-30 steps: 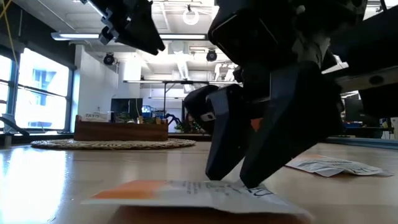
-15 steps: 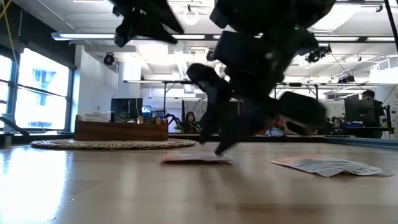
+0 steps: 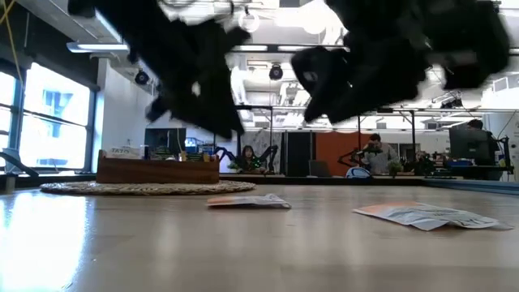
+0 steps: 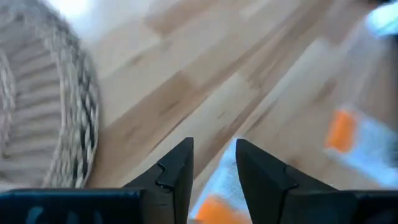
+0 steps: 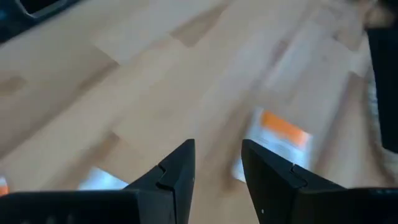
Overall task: Pick & Place Tea
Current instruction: Put the orange tea bag into the left section of the wooden organizer
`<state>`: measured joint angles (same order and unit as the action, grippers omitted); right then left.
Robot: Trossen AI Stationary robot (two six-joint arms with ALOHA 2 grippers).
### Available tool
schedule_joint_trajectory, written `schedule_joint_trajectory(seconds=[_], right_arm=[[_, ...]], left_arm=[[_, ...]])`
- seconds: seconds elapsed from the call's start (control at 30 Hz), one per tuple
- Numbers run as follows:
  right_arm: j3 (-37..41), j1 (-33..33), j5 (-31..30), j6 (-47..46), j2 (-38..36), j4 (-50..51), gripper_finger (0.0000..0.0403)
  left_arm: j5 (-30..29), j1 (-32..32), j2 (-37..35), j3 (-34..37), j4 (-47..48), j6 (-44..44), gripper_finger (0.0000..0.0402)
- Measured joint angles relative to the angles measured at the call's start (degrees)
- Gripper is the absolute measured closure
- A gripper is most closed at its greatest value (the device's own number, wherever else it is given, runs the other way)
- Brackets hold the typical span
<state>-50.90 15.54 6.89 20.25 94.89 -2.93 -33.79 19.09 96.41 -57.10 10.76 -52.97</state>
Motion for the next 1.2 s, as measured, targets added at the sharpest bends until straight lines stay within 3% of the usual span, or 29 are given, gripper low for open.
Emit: schedule_joint_trajectory(seconds=[0.17, 0.27, 0.6, 0.87, 1.0, 1.2], right_arm=[[12.9, 1.1, -10.3, -8.3, 2.6, -32.5, 0.0274], [16.5, 0.6, -15.5, -14.6, 5.1, -42.4, 0.0274], [10.6, -1.0, -15.9, -18.8, 11.1, -27.2, 0.0274], [8.2, -1.0, -14.4, -20.4, 11.6, -25.5, 0.0274], [8.2, -1.1, -14.9, -19.1, 11.3, -23.4, 0.0274], [8.2, -0.2, -4.8, -25.3, 8.5, -21.3, 0.0274]], left_arm=[[1.4, 0.0, 7.6, 0.0, -3.4, -4.6, 0.0283], [3.3, 0.0, 10.4, 0.1, -3.7, -7.3, 0.0283], [10.2, 2.7, 11.6, -1.0, -5.2, -18.4, 0.0282], [11.4, 8.7, 11.7, -7.1, -4.8, -22.5, 0.0282], [8.9, 10.3, 11.7, -9.3, -4.4, -21.2, 0.0282], [5.1, 9.5, 11.7, -13.5, 5.7, -9.7, 0.0283]])
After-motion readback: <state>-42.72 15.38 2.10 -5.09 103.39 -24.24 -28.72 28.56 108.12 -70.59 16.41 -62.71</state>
